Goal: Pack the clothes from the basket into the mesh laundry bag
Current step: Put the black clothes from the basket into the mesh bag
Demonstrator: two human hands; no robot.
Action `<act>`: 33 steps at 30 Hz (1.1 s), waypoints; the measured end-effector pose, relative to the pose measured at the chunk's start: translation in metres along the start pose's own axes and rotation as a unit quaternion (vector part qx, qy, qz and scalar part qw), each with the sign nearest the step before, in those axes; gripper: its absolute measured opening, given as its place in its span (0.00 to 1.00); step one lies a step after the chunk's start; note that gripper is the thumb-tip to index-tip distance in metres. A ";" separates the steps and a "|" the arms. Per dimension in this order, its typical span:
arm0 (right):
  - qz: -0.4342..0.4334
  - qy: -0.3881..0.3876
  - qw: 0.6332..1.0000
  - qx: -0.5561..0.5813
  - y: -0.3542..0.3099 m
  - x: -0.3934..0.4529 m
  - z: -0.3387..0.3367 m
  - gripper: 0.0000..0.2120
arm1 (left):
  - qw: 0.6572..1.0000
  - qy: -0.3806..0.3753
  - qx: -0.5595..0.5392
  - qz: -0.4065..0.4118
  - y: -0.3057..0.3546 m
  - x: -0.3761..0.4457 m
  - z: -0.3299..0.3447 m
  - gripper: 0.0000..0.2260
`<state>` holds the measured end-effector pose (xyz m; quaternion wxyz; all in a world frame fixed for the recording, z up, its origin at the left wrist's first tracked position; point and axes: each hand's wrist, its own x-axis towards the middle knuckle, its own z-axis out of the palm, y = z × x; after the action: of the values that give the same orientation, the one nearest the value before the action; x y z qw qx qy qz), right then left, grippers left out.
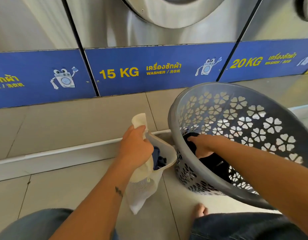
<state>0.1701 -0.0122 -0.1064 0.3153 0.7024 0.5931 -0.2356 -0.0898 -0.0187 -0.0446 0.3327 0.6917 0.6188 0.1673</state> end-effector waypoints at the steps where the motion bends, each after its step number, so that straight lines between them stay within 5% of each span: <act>1: -0.008 -0.008 1.000 -0.009 -0.002 0.011 0.004 0.48 | 1.000 0.002 -0.003 0.002 0.003 0.002 0.002 0.22; 6: -0.009 -0.038 0.998 -0.058 -0.002 0.061 0.025 0.56 | 1.000 -0.010 0.002 0.021 0.015 0.010 0.017 0.21; 10: 0.008 -0.101 0.994 -0.038 -0.003 0.077 0.070 0.52 | 0.999 -0.023 0.022 0.030 0.015 0.013 0.026 0.18; 16: -0.063 -0.006 0.997 -0.049 -0.008 0.082 0.092 0.37 | 0.999 -0.021 0.038 0.021 0.003 0.020 0.024 0.19; 25: -0.064 0.011 0.998 0.009 0.015 0.045 0.039 0.35 | 0.998 -0.024 0.040 0.029 -0.003 0.016 0.011 0.19; 33: -0.087 0.131 0.972 0.173 0.024 -0.049 -0.014 0.20 | 0.998 -0.031 0.049 0.032 -0.021 -0.010 -0.013 0.21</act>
<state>0.1843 -0.0378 -0.0584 0.0871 0.7166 0.6384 -0.2671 -0.1151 -0.0245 -0.0475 0.3122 0.7315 0.5929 0.1263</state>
